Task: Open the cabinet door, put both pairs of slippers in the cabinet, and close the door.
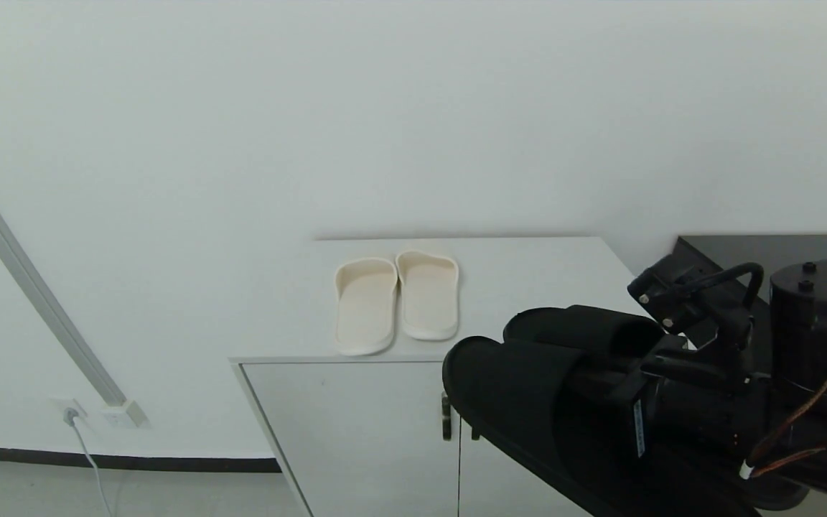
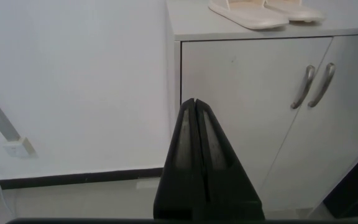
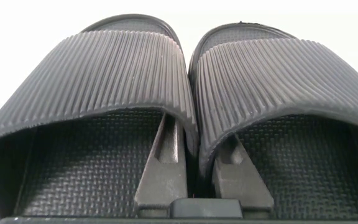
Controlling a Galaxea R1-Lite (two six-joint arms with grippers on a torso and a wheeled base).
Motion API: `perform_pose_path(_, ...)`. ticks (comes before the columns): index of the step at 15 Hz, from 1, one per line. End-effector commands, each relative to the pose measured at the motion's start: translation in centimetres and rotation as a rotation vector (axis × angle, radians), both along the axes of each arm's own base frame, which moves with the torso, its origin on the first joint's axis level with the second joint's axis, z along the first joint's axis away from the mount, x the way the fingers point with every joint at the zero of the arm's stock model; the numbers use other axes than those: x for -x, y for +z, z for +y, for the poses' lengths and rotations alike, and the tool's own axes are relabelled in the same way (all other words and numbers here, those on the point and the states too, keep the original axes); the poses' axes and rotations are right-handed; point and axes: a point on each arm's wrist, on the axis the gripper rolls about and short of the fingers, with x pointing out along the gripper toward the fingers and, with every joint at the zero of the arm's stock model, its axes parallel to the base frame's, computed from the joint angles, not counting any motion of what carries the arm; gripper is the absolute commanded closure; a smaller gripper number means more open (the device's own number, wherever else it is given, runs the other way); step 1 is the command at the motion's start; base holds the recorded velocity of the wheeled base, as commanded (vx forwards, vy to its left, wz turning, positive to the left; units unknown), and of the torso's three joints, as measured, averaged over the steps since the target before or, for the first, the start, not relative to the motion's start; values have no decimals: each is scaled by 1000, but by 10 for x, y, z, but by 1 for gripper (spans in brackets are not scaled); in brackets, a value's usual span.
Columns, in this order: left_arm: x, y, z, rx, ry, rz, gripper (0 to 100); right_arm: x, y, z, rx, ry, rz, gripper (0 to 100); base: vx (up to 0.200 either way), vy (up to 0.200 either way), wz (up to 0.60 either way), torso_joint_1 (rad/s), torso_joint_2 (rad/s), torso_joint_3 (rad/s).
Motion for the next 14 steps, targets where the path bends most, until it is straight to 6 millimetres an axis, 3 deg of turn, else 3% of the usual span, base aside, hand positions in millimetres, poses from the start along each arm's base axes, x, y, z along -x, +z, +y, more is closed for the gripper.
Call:
perform_pose_path(1,0,0,0,0,0,2,100,1,-2,-1,5,1,5,100,-200,0,0,-2,-12,7)
perform_pose_path(4,0,0,0,0,0,2,100,1,-3,-1,9,1,8,100,-200,0,0,-1,2,5)
perform_pose_path(14,0,0,0,-2,1,3,100,3,-7,-2,19,6,19,100,0,0,0,0,0,0)
